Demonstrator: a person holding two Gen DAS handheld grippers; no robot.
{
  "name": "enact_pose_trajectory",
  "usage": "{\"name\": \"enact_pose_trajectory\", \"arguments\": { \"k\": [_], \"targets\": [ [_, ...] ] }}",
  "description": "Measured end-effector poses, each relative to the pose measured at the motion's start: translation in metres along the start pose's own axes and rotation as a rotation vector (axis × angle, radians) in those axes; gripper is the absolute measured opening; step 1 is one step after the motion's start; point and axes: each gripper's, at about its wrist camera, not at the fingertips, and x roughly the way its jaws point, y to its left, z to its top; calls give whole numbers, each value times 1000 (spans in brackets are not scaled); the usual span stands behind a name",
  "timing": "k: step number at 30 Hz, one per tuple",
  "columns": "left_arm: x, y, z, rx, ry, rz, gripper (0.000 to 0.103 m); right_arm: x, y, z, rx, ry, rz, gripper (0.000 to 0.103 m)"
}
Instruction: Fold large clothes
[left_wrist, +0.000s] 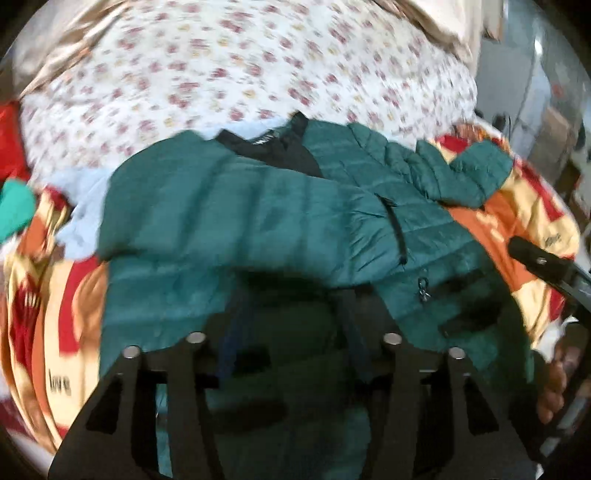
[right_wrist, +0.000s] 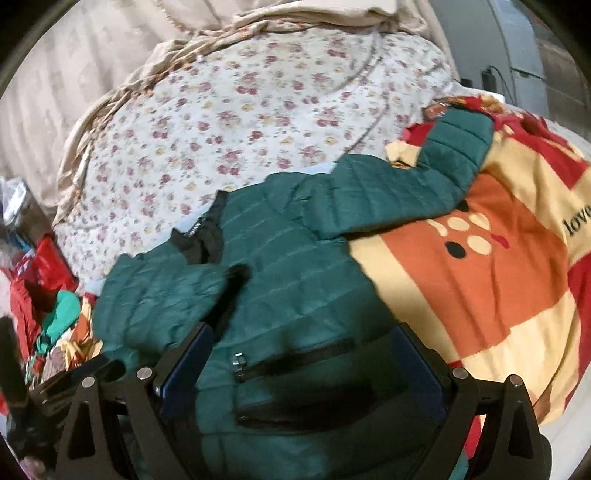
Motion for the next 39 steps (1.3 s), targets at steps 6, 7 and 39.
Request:
{"name": "enact_pose_trajectory", "arguments": {
  "k": [6,7,39],
  "targets": [
    [-45,54,-33,-153,-59,97,62,14,44,11,-96,23,58,96],
    [-49,66,-38,-183,-66,138,63,23,53,13,-111,45,80,96],
    [-59,62,-56,-162,-82,163,63,169,20,76,4,213,-94,49]
  ]
}}
